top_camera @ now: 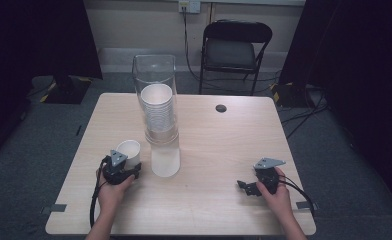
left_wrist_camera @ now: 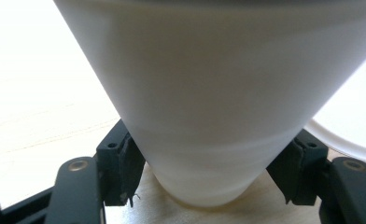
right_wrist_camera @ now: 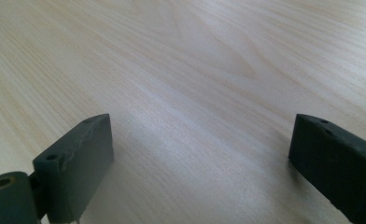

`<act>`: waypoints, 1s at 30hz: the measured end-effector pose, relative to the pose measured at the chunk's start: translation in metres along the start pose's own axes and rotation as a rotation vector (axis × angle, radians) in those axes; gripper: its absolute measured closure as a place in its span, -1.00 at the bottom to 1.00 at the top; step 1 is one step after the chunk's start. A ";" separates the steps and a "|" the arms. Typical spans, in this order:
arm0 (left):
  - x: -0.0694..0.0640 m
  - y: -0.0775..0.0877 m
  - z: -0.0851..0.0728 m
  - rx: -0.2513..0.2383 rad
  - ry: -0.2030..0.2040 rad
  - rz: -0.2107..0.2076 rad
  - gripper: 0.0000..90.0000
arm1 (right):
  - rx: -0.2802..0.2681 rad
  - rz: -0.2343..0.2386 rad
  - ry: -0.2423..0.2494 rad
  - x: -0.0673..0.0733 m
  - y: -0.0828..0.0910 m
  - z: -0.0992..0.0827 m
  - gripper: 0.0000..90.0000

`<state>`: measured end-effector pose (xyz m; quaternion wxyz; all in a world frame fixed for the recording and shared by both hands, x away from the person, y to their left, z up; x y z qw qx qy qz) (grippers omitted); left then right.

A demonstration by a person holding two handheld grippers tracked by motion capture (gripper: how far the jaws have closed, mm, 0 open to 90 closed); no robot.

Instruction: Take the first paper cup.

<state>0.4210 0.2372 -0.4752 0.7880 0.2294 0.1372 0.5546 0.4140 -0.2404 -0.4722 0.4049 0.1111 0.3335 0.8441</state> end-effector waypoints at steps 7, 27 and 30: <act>-0.017 0.006 -0.002 0.002 -0.063 -0.060 -0.25 | 0.000 0.000 0.000 0.000 0.000 0.000 -0.87; 0.003 -0.004 0.001 0.032 0.045 -0.024 -0.26 | 0.000 0.000 0.000 0.000 0.000 0.000 -0.87; 0.005 -0.006 0.002 0.055 0.033 -0.016 -0.26 | 0.000 0.000 0.000 0.000 0.000 0.000 -0.87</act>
Point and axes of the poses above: each handheld gripper's, and its own axes: y roughly backward along the jaws, z roughly out of its top, x roughly to its left, the point moved 2 cm from there along -y, roughly forward along the jaws, and after that the axes turned 1 degree about x, right-handed, at the moved point
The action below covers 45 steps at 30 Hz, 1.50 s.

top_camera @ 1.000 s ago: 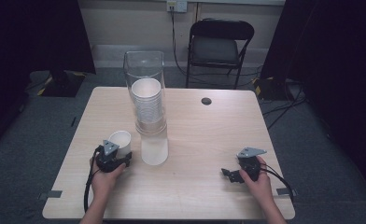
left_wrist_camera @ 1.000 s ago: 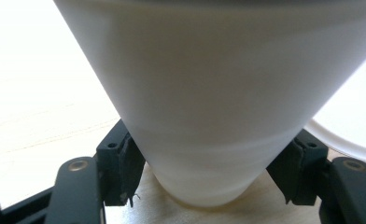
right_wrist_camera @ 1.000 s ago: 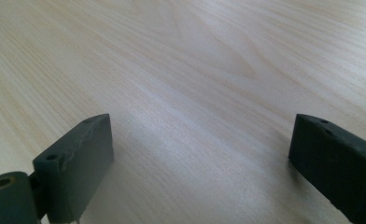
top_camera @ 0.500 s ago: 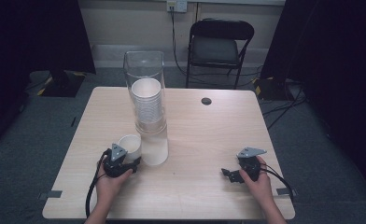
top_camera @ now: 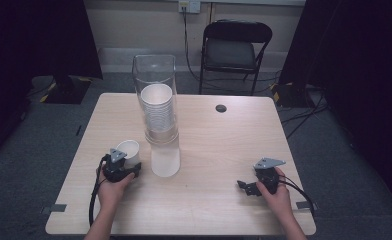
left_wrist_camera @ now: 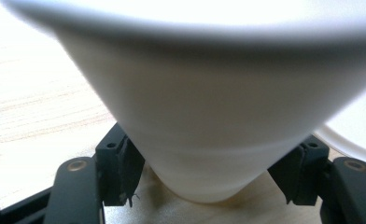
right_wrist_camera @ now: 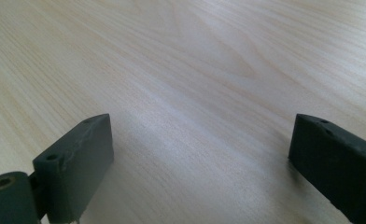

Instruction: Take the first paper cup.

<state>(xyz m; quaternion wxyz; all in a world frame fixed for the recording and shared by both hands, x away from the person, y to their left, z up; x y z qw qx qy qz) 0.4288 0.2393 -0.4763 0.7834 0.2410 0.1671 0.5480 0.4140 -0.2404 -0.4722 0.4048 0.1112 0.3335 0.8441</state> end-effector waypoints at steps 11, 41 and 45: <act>-0.001 0.000 -0.002 0.027 -0.003 -0.001 -0.29 | 0.000 0.000 0.000 0.000 0.000 0.000 -0.87; -0.044 0.034 -0.026 0.019 -0.098 -0.128 -0.52 | 0.001 0.001 -0.003 0.000 0.000 0.000 -0.87; -0.052 0.036 -0.021 0.002 -0.110 -0.146 -0.52 | 0.002 -0.001 -0.003 0.000 0.000 0.000 -0.87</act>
Point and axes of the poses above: each handheld gripper's, and its own axes: y roughly backward along the jaws, z roughly out of its top, x roughly to its left, the point moved 2 cm from there along -y, roughly forward along the jaws, and after that the axes turned 1 degree about x, right-handed, at the moved point
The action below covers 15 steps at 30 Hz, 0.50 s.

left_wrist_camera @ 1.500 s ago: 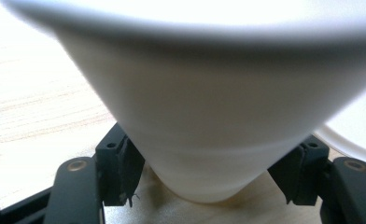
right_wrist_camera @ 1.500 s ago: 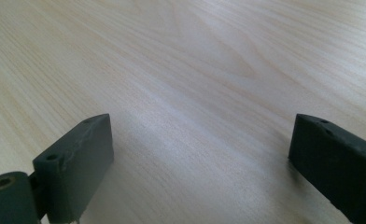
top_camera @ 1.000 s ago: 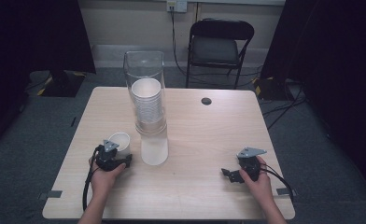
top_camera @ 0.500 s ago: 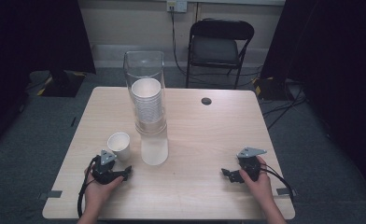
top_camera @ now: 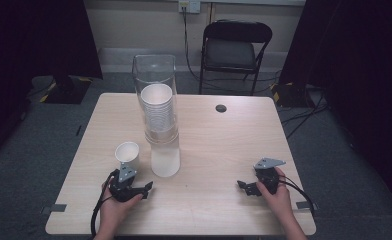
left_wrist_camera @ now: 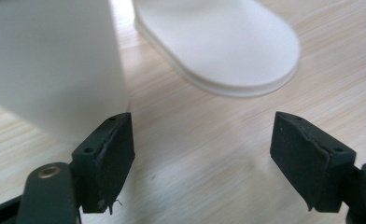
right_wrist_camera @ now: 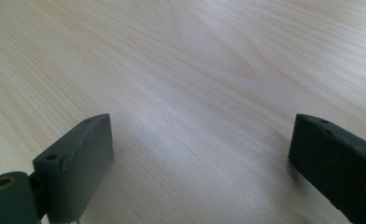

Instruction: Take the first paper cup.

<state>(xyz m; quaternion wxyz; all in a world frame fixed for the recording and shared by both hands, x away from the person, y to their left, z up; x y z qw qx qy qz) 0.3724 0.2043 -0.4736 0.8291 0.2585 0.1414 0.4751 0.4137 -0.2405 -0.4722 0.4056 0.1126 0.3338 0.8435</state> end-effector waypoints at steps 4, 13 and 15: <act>-0.005 0.002 0.009 -0.026 0.000 -0.026 -0.53 | -0.001 0.001 0.000 0.000 0.000 0.000 -0.87; -0.022 0.002 0.034 -0.086 0.001 -0.065 -0.54 | 0.000 0.000 -0.001 0.000 0.000 0.000 -0.87; -0.024 0.000 0.040 -0.098 -0.003 -0.074 -0.54 | -0.001 0.001 0.001 0.000 0.000 0.000 -0.87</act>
Point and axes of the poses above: each handheld gripper's, and its own axes: y roughly backward along the jaws, z roughly out of its top, x roughly to its left, the point moved 2 cm from there along -y, roughly forward along the jaws, and after that the axes turned 1 degree about x, right-handed, at the moved point
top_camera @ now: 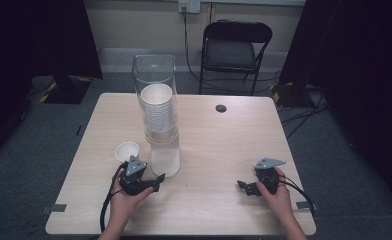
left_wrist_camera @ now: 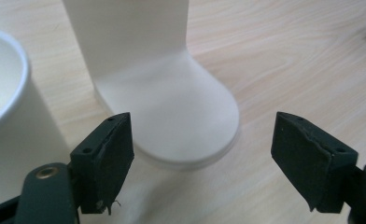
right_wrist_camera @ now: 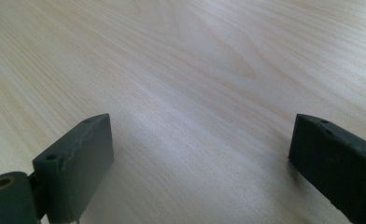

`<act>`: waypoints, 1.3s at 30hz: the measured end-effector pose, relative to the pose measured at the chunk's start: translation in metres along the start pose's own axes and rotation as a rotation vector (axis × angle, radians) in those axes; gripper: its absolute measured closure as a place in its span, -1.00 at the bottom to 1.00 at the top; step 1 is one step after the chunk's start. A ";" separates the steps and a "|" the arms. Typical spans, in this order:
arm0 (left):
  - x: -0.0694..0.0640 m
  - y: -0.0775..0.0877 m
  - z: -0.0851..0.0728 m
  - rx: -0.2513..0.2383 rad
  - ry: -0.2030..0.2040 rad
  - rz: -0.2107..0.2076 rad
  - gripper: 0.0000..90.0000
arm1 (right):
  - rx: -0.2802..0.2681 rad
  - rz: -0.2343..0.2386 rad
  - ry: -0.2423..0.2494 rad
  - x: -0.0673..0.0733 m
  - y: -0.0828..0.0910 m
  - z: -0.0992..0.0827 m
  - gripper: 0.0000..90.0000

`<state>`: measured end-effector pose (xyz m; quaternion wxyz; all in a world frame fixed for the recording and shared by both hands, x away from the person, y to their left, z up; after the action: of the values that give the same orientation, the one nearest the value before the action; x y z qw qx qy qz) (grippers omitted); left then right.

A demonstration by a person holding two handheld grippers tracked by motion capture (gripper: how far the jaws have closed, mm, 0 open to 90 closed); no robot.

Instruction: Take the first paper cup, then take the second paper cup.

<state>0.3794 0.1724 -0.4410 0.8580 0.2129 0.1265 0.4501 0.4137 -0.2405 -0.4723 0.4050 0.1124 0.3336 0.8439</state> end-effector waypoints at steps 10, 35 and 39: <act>-0.001 -0.008 0.022 -0.052 0.029 0.000 -0.54 | -0.001 0.000 0.002 0.000 0.002 -0.002 -0.87; -0.001 -0.018 0.054 -0.232 0.047 0.077 -0.53 | 0.004 0.000 0.002 0.000 0.001 -0.001 -0.91; -0.003 -0.022 0.062 -0.254 0.040 0.092 -0.50 | 0.004 -0.001 0.002 -0.001 0.001 -0.001 -0.91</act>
<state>0.4188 0.1430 -0.3973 0.8538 0.0992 0.0757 0.5054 0.4131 -0.2418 -0.4725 0.4048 0.1122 0.3356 0.8432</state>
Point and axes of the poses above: each handheld gripper's, and its own axes: y roughly backward along the jaws, z roughly out of its top, x roughly to its left, the point moved 2 cm from there along -y, roughly forward along the jaws, and after that the axes turned 1 degree about x, right-handed, at the moved point
